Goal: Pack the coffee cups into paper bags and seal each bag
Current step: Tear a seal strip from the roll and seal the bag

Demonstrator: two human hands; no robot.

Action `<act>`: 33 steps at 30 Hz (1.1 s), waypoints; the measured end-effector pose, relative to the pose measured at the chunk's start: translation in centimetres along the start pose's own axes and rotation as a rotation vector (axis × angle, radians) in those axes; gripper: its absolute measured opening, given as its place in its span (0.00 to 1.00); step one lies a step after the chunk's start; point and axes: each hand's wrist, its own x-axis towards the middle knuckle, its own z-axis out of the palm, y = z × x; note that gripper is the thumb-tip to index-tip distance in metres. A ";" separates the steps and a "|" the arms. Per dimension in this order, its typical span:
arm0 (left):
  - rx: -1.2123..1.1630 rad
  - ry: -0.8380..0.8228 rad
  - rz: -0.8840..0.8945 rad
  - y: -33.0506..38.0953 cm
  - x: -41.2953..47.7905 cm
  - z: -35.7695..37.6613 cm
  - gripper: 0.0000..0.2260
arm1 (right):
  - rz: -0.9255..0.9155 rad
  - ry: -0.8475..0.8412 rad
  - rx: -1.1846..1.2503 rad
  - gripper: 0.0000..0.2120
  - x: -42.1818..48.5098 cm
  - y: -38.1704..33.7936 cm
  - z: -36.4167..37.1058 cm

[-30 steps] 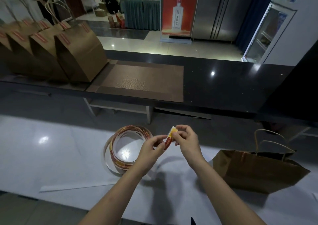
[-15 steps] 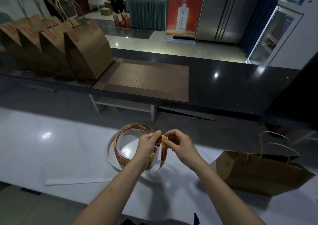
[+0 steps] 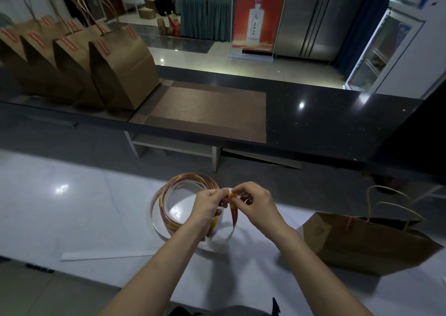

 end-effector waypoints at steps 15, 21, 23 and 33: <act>-0.017 -0.026 -0.054 -0.4 1.1 0.9 0.12 | -0.350 0.190 -0.459 0.06 0.0 1.5 -0.5; -0.029 0.051 -0.039 -0.6 1.9 0.8 0.14 | -0.309 0.193 -0.336 0.04 -0.1 1.3 -0.9; -0.016 0.117 -0.033 -0.6 2.3 0.7 0.15 | -0.297 0.176 -0.276 0.03 -0.3 1.2 -1.2; 0.039 0.343 -0.017 -2.2 4.6 -1.0 0.17 | -0.187 0.179 0.073 0.04 -1.0 -0.3 -4.1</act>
